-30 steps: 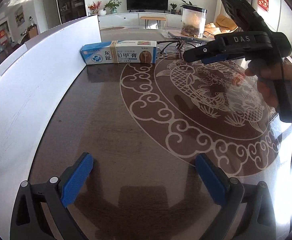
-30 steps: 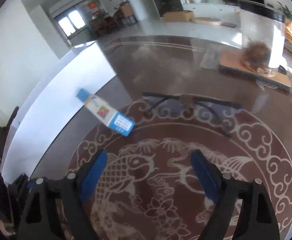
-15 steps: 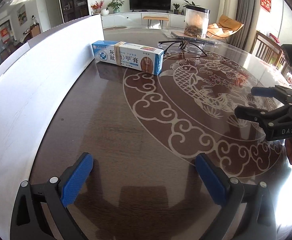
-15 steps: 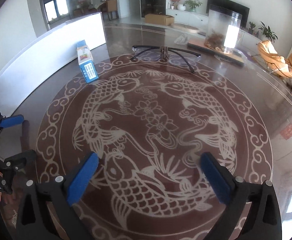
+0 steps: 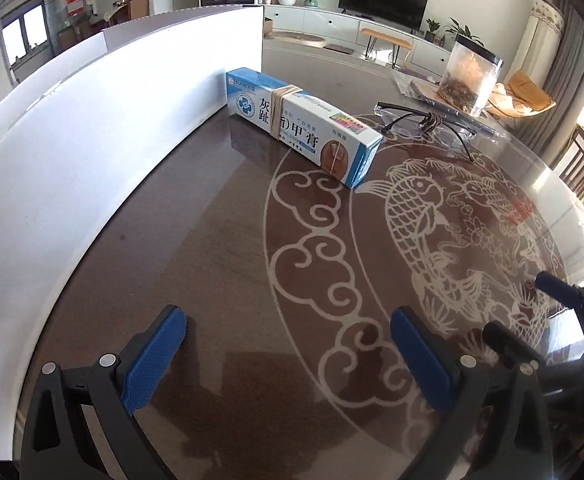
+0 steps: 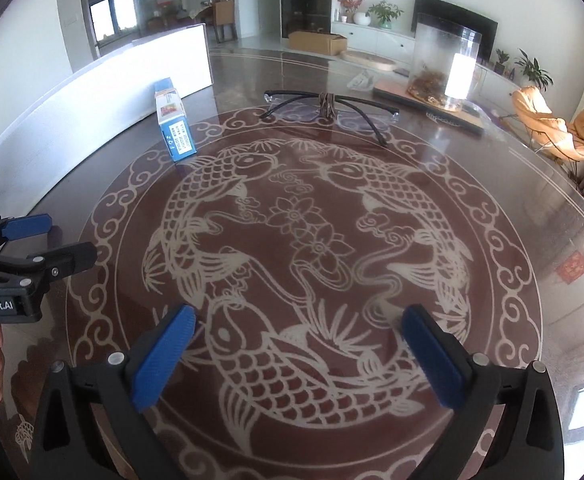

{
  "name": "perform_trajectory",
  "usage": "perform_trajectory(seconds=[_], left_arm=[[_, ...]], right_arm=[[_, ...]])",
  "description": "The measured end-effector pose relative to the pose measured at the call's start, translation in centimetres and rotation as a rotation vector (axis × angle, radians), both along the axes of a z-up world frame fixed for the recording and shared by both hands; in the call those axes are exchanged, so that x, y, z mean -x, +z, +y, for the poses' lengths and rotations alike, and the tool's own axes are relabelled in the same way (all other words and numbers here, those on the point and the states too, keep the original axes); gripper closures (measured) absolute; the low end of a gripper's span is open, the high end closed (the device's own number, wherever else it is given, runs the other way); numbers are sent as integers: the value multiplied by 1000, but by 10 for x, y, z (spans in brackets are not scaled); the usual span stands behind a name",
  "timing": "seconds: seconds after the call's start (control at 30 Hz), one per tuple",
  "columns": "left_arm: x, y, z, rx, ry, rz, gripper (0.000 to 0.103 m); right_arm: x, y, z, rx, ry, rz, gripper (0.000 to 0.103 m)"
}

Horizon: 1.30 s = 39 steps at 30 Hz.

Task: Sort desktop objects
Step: 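Lower the left tool onto the blue-and-white medicine box and close it, then lift the medicine box with the left gripper while the right tool moves to the black eyeglasses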

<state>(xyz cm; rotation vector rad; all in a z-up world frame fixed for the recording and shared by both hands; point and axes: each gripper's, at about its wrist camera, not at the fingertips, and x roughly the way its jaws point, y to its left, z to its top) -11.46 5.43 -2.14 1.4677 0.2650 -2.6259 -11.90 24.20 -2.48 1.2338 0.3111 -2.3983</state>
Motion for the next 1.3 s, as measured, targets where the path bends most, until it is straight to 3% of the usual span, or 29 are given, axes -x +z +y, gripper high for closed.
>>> perform_trajectory(seconds=[0.17, 0.3, 0.37, 0.5, 0.53, 0.6, 0.7, 0.73, 0.77, 0.8, 0.83, 0.87, 0.97, 1.3], left_arm=[[52, 39, 11, 42, 127, 91, 0], [94, 36, -15, -28, 293, 45, 0], [112, 22, -25, -21, 317, -1, 0], [138, -8, -27, 24, 255, -77, 0], [142, -11, -21, 85, 218, -70, 0], [146, -13, -14, 95, 106, -27, 0], [144, -13, -17, 102, 15, 16, 0], [142, -12, -18, 105, -1, 29, 2], [138, -10, -19, 112, -11, 48, 19], [135, -8, -21, 116, -27, 69, 43], [132, -6, -21, 119, -50, 80, 54], [129, -5, -21, 126, -72, 80, 76], [113, -4, -31, 98, -101, 82, 77], [-3, -4, -59, 58, -175, 135, 77]], right_arm=[[1, -2, -1, -1, 0, 1, 0], [1, -2, -1, -1, 0, 1, 0], [1, -2, -2, -1, 0, 1, 0], [0, -2, -2, -1, -1, 1, 0], [0, -2, -2, -1, -1, 1, 0], [0, -3, -2, -2, -1, 1, 0], [0, -3, -2, -2, -1, 1, 0], [0, -2, -2, -2, -1, 1, 0], [0, -2, -2, -2, -1, 1, 0], [0, -2, -2, -2, -1, 1, 0], [0, -2, -2, -2, -1, 1, 0], [1, -2, -2, -2, -1, 1, 0], [1, -2, -2, -2, -1, 1, 0], [-1, -2, -2, -4, -4, 3, 0]])
